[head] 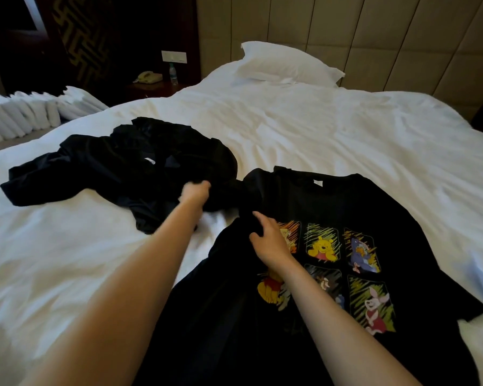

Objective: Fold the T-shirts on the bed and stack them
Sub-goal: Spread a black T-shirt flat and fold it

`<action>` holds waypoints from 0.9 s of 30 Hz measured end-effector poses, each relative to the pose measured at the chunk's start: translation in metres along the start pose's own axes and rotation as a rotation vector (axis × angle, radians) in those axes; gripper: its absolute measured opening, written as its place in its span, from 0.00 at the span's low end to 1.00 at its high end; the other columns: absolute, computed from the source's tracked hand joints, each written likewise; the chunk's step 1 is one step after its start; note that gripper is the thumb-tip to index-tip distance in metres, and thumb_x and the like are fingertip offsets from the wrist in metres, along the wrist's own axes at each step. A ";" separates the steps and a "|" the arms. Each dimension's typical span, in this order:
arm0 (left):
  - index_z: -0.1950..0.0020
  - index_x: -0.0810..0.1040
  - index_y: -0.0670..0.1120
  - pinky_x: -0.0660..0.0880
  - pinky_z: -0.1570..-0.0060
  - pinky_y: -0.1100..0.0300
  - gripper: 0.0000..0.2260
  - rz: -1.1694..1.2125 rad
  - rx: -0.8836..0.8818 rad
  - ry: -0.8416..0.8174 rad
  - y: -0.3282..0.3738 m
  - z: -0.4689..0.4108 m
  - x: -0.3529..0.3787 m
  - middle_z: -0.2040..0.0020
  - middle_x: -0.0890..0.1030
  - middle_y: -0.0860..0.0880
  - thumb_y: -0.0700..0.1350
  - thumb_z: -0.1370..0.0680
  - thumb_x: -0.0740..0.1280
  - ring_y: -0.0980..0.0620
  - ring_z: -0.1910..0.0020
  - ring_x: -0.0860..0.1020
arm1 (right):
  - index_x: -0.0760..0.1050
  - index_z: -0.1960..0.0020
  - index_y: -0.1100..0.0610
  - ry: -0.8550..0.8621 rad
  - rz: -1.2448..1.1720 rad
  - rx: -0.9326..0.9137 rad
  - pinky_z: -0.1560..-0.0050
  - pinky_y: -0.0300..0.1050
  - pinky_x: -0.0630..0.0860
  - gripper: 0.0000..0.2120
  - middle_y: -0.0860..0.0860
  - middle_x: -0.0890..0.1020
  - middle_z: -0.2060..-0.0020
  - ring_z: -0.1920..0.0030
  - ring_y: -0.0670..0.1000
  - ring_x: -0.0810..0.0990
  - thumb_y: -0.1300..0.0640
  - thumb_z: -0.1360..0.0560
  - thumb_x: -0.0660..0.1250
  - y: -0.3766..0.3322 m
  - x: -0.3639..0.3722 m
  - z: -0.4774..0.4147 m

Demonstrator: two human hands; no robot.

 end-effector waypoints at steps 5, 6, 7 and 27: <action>0.37 0.72 0.35 0.72 0.41 0.50 0.16 -0.198 0.294 0.178 0.066 -0.025 -0.036 0.40 0.76 0.36 0.42 0.22 0.61 0.38 0.40 0.74 | 0.57 0.24 0.52 -0.166 0.156 -0.020 0.30 0.46 0.64 0.27 0.51 0.59 0.27 0.29 0.54 0.62 0.59 0.22 0.59 -0.005 0.004 -0.013; 0.37 0.72 0.35 0.72 0.42 0.50 0.16 -0.202 0.289 0.181 0.072 -0.025 -0.037 0.40 0.76 0.36 0.42 0.22 0.61 0.38 0.41 0.75 | 0.57 0.24 0.52 -0.164 0.135 -0.015 0.31 0.46 0.65 0.27 0.51 0.60 0.27 0.29 0.54 0.63 0.58 0.22 0.59 -0.006 0.004 -0.016; 0.37 0.72 0.36 0.73 0.43 0.49 0.16 -0.201 0.307 0.176 0.078 -0.024 -0.035 0.40 0.76 0.36 0.42 0.22 0.61 0.38 0.41 0.75 | 0.58 0.24 0.51 -0.153 0.103 -0.010 0.33 0.45 0.67 0.27 0.51 0.61 0.28 0.31 0.53 0.65 0.58 0.22 0.60 -0.007 0.003 -0.019; 0.28 0.60 0.40 0.70 0.52 0.57 0.21 -0.421 0.488 -0.577 0.040 0.156 0.177 0.39 0.75 0.40 0.45 0.19 0.58 0.43 0.45 0.76 | 0.76 0.43 0.58 0.540 0.219 0.381 0.49 0.47 0.72 0.15 0.57 0.78 0.43 0.43 0.58 0.75 0.68 0.25 0.57 0.073 -0.176 0.036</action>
Point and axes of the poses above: each hand's wrist, its own z-axis away from the middle knuckle, its own x-axis out of the palm, y = z × x, the point moved 1 cm from there along -z, towards the middle knuckle
